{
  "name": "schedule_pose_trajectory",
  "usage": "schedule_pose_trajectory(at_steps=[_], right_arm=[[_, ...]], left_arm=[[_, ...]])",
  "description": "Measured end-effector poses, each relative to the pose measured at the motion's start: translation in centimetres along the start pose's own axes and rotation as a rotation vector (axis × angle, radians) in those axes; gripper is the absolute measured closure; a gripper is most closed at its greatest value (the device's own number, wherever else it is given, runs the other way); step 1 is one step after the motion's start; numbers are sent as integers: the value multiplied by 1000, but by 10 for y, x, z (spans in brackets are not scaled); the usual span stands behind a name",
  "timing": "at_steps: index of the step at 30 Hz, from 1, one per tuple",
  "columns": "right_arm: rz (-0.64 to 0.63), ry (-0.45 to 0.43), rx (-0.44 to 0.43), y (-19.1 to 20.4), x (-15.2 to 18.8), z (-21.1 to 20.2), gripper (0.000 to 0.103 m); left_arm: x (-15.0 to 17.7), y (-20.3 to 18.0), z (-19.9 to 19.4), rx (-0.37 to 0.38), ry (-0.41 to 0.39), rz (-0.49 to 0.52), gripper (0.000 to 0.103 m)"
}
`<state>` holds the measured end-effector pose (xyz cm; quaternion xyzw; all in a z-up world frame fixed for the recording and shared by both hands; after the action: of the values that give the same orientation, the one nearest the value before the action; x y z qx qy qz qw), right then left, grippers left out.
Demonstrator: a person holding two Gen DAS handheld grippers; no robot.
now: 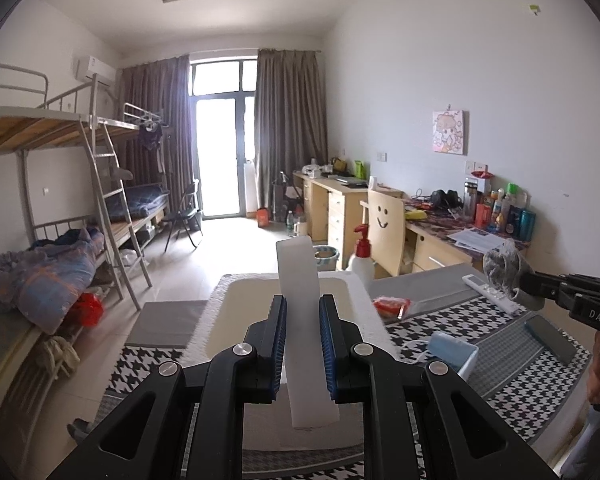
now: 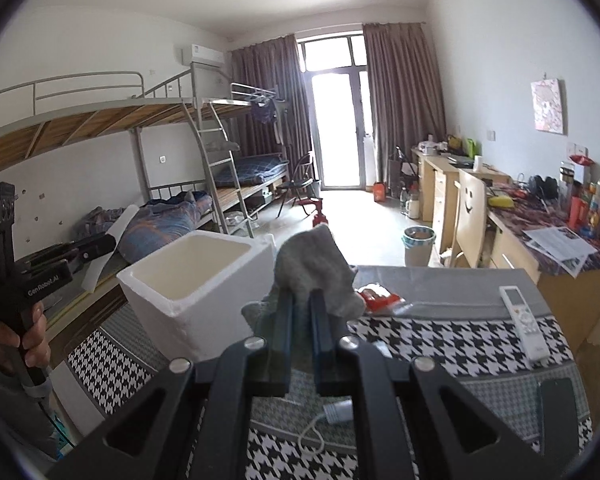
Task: Organize soft objects
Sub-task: 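Bring the grey sock over the box opening with the right tool while the left tool carries the strip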
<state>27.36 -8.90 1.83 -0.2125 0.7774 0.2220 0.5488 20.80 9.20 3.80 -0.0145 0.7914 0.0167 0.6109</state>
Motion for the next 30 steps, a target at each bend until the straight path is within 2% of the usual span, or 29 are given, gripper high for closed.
schedule_pose_trajectory(at_steps=[15, 30], right_arm=[[-31, 42, 2, 19, -14, 46, 93], [-74, 61, -82, 60, -28, 85, 93]], left_arm=[[-3, 32, 17, -17, -5, -1, 85], [-1, 58, 27, -13, 7, -21, 85]])
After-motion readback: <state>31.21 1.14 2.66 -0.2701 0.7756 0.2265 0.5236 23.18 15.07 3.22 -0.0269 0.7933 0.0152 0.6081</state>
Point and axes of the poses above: each gripper's, at about its wrist camera, not at the fingertips, and z roughly the way its jaws point, y to its left, x to its underside, the point moved 8 cm from there along z, roughly the way its jaws point, and after that the axes turned 5 degrees about -y, right-handed, at the moved point
